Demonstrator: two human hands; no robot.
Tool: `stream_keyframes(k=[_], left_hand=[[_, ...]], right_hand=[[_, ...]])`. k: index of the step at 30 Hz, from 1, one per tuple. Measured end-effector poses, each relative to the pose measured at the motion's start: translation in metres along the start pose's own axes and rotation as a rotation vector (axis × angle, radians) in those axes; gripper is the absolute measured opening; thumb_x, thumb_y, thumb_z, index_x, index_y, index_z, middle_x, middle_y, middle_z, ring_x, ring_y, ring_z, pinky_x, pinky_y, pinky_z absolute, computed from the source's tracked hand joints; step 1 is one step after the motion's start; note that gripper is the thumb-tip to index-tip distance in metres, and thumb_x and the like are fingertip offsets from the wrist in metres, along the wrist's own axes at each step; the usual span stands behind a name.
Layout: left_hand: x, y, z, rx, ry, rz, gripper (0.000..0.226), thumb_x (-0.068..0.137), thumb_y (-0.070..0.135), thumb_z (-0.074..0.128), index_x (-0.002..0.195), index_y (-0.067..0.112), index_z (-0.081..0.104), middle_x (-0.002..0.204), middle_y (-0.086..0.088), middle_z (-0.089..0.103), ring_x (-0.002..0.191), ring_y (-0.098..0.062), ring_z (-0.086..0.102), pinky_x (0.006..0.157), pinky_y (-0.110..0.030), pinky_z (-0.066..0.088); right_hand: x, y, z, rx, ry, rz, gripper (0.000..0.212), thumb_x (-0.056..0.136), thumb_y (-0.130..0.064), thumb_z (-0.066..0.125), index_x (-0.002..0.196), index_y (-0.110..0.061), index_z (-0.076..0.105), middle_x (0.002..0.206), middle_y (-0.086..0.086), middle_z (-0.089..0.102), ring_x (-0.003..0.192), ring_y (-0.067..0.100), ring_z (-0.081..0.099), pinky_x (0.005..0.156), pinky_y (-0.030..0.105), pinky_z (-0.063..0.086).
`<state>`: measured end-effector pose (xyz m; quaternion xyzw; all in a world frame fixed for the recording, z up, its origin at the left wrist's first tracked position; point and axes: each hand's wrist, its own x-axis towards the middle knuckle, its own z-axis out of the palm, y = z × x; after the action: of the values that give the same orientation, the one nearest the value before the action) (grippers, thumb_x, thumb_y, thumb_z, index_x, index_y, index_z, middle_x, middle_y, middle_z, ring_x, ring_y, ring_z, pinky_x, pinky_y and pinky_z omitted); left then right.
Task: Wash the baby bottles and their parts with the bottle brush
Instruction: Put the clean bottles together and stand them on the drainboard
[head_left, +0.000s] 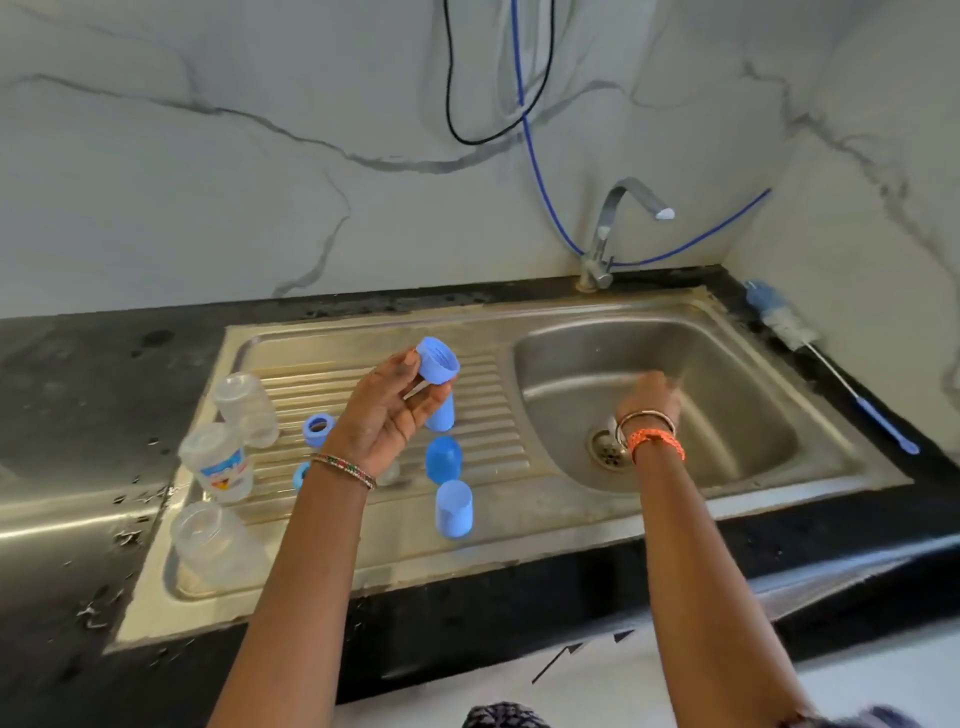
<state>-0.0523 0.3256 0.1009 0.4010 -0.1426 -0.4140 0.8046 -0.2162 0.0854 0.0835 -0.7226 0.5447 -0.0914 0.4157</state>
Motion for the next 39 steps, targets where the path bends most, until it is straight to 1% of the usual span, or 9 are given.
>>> stream_keyframes(k=[3, 8, 12, 15, 19, 24, 29, 35, 39], left_hand=[[0.011, -0.004, 0.016, 0.099, 0.020, -0.042, 0.014, 0.081, 0.015, 0.059, 0.083, 0.011, 0.072, 0.092, -0.008, 0.070, 0.080, -0.016, 0.070, 0.065, -0.024, 0.058], [0.023, -0.006, 0.033, 0.017, 0.041, -0.097, 0.016, 0.078, 0.018, 0.060, 0.075, 0.012, 0.075, 0.089, -0.008, 0.071, 0.081, -0.019, 0.070, 0.065, -0.026, 0.058], [0.020, -0.014, 0.036, 0.003, 0.028, -0.125, 0.014, 0.091, 0.016, 0.052, 0.094, 0.007, 0.063, 0.088, -0.008, 0.071, 0.079, -0.017, 0.070, 0.067, -0.025, 0.058], [0.015, -0.022, 0.036, -0.003, 0.029, -0.155, 0.017, 0.095, 0.015, 0.049, 0.092, 0.007, 0.063, 0.087, -0.009, 0.072, 0.079, -0.019, 0.071, 0.067, -0.026, 0.058], [0.007, -0.024, 0.037, -0.046, 0.015, -0.151, 0.021, 0.097, 0.013, 0.045, 0.092, 0.003, 0.063, 0.091, -0.014, 0.072, 0.082, -0.024, 0.071, 0.078, -0.031, 0.058], [-0.008, -0.016, 0.029, -0.061, 0.027, -0.137, 0.021, 0.097, 0.014, 0.045, 0.095, 0.004, 0.063, 0.085, -0.012, 0.073, 0.077, -0.018, 0.072, 0.069, -0.026, 0.059], [-0.022, -0.001, 0.022, -0.093, 0.060, -0.091, 0.022, 0.097, 0.020, 0.047, 0.094, 0.006, 0.063, 0.079, -0.008, 0.073, 0.070, -0.014, 0.071, 0.062, -0.023, 0.058], [-0.033, 0.008, 0.017, -0.187, 0.039, -0.054, 0.023, 0.097, 0.021, 0.048, 0.102, 0.004, 0.062, 0.090, -0.011, 0.073, 0.081, -0.017, 0.072, 0.075, -0.027, 0.058], [-0.041, 0.012, 0.018, -0.194, -0.037, -0.077, 0.024, 0.097, 0.022, 0.046, 0.103, 0.006, 0.063, 0.089, -0.010, 0.073, 0.081, -0.017, 0.072, 0.074, -0.027, 0.059]], right_hand=[[0.005, -0.006, -0.014, 0.207, -0.022, -0.020, 0.008, 0.073, 0.008, 0.070, 0.080, 0.005, 0.066, 0.081, 0.019, 0.065, 0.061, 0.017, 0.064, 0.059, 0.027, 0.056], [-0.021, -0.029, -0.039, 1.000, -0.485, -0.163, 0.026, 0.085, 0.002, 0.053, 0.110, 0.005, 0.058, 0.066, 0.007, 0.070, 0.058, 0.007, 0.067, 0.058, 0.012, 0.054], [-0.006, -0.001, -0.002, 0.266, 0.029, -0.021, 0.019, 0.090, 0.004, 0.049, 0.102, 0.003, 0.063, 0.065, 0.016, 0.068, 0.054, -0.007, 0.062, 0.052, 0.007, 0.047], [-0.020, -0.016, 0.009, 0.514, 0.149, -0.092, 0.011, 0.082, 0.002, 0.064, 0.085, -0.006, 0.070, 0.069, 0.007, 0.065, 0.063, 0.013, 0.066, 0.067, 0.028, 0.059], [-0.074, -0.060, 0.037, 0.917, -0.071, -0.337, 0.048, 0.090, 0.013, 0.040, 0.123, -0.021, 0.051, 0.065, 0.008, 0.058, 0.047, 0.006, 0.060, 0.060, 0.022, 0.055], [-0.111, -0.074, 0.061, 0.353, -0.001, -0.754, 0.039, 0.083, 0.004, 0.050, 0.108, -0.019, 0.069, 0.097, 0.005, 0.066, 0.086, 0.015, 0.062, 0.086, 0.032, 0.050], [-0.122, -0.084, 0.056, -0.160, 0.029, -0.997, 0.037, 0.080, -0.015, 0.062, 0.115, -0.024, 0.065, 0.095, 0.000, 0.064, 0.081, 0.011, 0.052, 0.078, 0.028, 0.047], [-0.140, -0.098, 0.056, 0.326, 0.194, -0.947, 0.030, 0.074, -0.012, 0.077, 0.099, -0.018, 0.060, 0.070, -0.008, 0.057, 0.064, 0.009, 0.054, 0.065, 0.023, 0.049], [-0.150, -0.102, 0.068, 0.157, 0.251, -0.928, 0.021, 0.077, -0.017, 0.072, 0.092, -0.023, 0.057, 0.074, -0.009, 0.058, 0.070, 0.014, 0.056, 0.060, 0.032, 0.050]])
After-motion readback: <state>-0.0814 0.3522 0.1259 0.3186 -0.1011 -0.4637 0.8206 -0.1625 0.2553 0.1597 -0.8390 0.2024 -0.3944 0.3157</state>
